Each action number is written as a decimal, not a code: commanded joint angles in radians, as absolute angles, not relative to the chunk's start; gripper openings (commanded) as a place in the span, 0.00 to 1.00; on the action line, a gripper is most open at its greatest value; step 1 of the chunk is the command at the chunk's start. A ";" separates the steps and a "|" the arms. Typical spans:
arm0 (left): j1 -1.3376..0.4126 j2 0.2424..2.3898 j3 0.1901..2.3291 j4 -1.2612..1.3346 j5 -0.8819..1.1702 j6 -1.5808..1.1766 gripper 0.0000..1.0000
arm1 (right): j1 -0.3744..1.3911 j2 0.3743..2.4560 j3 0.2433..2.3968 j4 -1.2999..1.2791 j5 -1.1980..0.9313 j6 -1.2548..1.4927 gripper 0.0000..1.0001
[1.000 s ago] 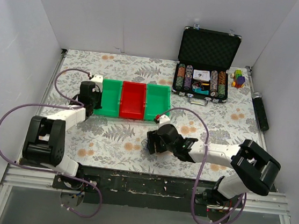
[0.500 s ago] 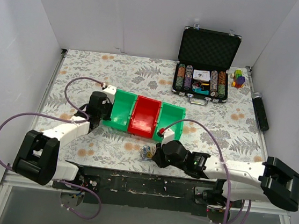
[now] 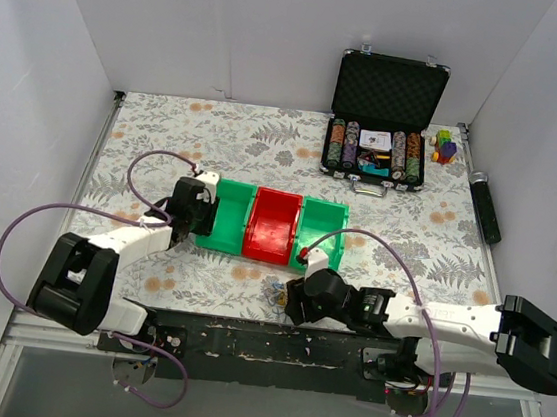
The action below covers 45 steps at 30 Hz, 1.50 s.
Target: Untangle the cables
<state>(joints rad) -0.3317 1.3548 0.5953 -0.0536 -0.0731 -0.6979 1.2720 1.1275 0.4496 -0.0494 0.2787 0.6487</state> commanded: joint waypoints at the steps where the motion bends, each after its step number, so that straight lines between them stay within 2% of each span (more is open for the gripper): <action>1: -0.337 1.344 0.644 -0.121 -0.034 -0.709 0.40 | 1.281 1.154 0.544 -0.081 0.256 0.627 0.68; 3: -0.337 1.327 0.666 -0.162 -0.022 -0.693 0.53 | 1.282 1.138 0.574 -0.103 0.255 0.618 0.69; 6: -0.337 1.280 0.709 -0.251 0.033 -0.643 0.79 | 1.282 1.094 0.618 -0.155 0.281 0.607 0.69; 9: -0.337 1.217 0.770 -0.359 0.098 -0.592 0.93 | 1.282 1.056 0.637 -0.198 0.311 0.595 0.69; 11: -0.337 1.171 0.801 -0.422 0.165 -0.543 0.98 | 1.282 1.049 0.629 -0.183 0.318 0.572 0.69; 19: -0.339 1.026 0.834 -0.552 0.420 -0.382 0.98 | 1.284 1.181 0.627 -0.137 0.314 0.480 0.78; 24: -0.339 0.953 0.824 -0.600 0.636 -0.305 0.98 | 1.282 1.261 0.638 -0.078 0.327 0.460 0.77; 27: -0.350 0.913 0.787 -0.606 0.777 -0.233 0.98 | 1.282 1.311 0.650 -0.055 0.340 0.491 0.66; 32: -0.422 0.825 0.684 -0.535 0.830 -0.129 0.98 | 1.282 1.353 0.702 -0.067 0.344 0.578 0.24; 33: -0.439 0.812 0.669 -0.523 0.831 -0.100 0.98 | 1.282 1.351 0.709 -0.066 0.348 0.598 0.19; 39: -0.515 0.752 0.586 -0.502 0.804 0.066 0.98 | 1.284 1.279 0.710 0.046 0.305 0.715 0.13; 45: -0.535 0.709 0.499 -0.502 0.790 0.169 0.98 | 1.282 1.241 0.746 0.018 0.285 0.779 0.07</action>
